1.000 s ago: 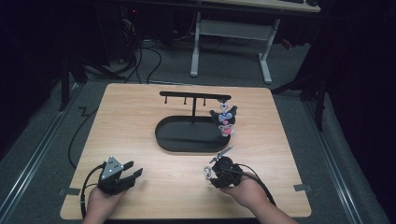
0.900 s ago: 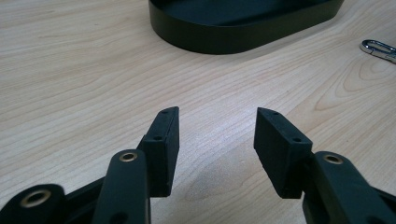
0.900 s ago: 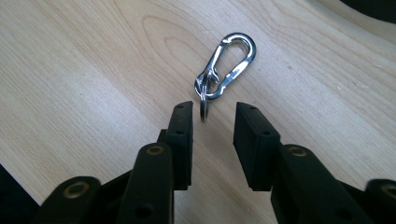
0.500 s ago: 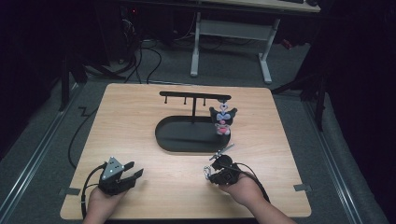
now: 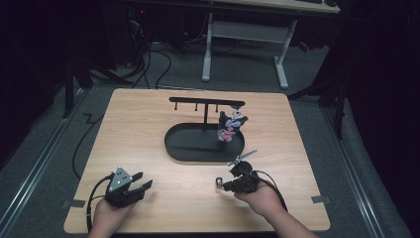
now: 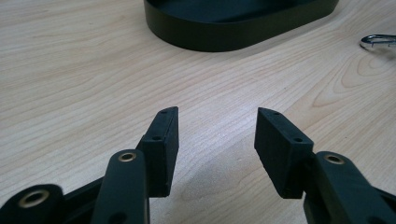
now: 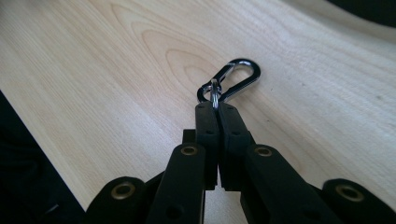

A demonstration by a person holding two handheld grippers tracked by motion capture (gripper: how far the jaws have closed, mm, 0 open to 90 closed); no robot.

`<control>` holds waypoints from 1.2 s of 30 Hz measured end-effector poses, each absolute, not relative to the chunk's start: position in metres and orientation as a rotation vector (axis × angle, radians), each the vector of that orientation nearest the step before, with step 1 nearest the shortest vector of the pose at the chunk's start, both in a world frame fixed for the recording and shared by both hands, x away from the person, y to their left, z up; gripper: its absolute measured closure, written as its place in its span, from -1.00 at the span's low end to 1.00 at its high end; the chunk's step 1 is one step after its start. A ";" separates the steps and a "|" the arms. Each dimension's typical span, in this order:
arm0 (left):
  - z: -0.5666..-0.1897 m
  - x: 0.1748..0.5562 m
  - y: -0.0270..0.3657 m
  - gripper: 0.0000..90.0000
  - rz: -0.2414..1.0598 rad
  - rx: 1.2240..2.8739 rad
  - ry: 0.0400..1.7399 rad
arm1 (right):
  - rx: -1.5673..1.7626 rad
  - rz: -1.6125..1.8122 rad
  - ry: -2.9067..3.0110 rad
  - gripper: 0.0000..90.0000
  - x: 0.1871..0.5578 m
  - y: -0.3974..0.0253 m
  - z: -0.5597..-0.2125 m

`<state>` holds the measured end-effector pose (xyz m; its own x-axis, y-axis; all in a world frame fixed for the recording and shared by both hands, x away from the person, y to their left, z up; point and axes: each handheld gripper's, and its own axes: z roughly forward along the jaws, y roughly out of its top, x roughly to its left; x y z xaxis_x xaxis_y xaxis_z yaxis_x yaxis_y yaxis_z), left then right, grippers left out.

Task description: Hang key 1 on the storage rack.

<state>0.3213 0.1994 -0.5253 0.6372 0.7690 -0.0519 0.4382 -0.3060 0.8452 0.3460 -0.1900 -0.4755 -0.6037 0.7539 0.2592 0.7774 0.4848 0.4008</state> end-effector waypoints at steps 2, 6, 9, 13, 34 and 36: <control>-0.525 0.321 0.200 0.12 0.460 1.944 0.947 | -1.385 -0.773 -2.647 0.98 0.347 -0.192 -0.470; -0.525 0.321 0.200 0.11 0.457 1.944 0.946 | -1.381 -0.792 -2.652 0.98 0.349 -0.195 -0.460; -0.525 0.321 0.200 0.11 0.459 1.937 0.947 | -1.376 -0.789 -2.665 0.98 0.351 -0.196 -0.451; -0.525 0.321 0.200 0.10 0.462 1.936 0.945 | -1.374 -0.787 -2.680 0.98 0.353 -0.196 -0.439; -0.524 0.321 0.204 0.08 0.461 1.930 0.942 | -1.397 -0.788 -2.724 0.98 0.396 -0.189 -0.372; -0.524 0.321 0.203 0.08 0.464 1.930 0.940 | -1.409 -0.793 -2.717 0.98 0.400 -0.188 -0.368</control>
<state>0.3207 0.2034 -0.5242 0.6388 0.7676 -0.0522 0.4250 -0.2955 0.8556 0.4002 -0.1877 -0.3678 -0.6024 0.7710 0.2066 0.7611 0.4769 0.4397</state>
